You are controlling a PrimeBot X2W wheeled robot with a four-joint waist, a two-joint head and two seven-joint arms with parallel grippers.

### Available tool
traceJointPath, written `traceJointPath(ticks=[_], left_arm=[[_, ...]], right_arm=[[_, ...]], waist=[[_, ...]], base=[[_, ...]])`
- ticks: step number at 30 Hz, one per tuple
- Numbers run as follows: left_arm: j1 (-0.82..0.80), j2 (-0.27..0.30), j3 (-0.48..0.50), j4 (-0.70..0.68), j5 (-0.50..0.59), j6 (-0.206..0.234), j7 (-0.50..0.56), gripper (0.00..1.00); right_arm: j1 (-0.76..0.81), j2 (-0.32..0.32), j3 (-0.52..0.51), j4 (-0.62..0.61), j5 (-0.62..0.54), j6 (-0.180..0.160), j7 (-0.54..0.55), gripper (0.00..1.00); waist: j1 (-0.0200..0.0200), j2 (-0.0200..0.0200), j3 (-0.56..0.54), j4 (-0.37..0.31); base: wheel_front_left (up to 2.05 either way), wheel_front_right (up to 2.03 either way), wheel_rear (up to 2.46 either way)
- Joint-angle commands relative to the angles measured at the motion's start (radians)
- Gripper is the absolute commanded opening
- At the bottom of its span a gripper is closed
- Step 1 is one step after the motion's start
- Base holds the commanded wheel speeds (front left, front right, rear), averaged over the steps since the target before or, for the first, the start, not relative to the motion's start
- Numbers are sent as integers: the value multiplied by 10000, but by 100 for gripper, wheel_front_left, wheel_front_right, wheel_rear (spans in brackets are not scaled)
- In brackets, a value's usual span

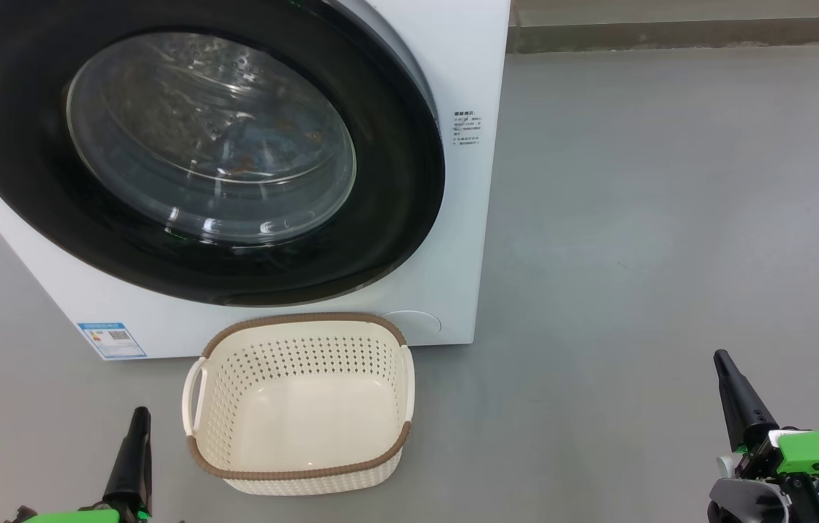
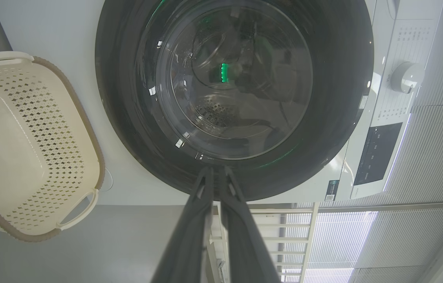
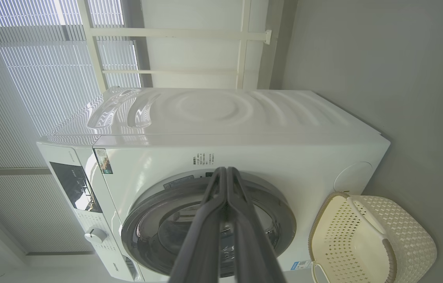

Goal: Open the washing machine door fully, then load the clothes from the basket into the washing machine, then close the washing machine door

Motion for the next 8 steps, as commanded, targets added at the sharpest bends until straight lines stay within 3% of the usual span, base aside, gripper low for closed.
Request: traceJointPath(ticks=[1, 8], left_arm=[[-427, 91, 323, -270, -84, -23, 61, 0], [-427, 91, 323, -270, -84, -23, 61, 0]], right_arm=[[-403, -91, 191, -290, -9, 19, 43, 0], [-403, -91, 192, -290, -9, 19, 43, 0]], waist=[[0, 0, 0, 0], [0, 0, 0, 0]], base=[[0, 0, 0], [0, 0, 0]])
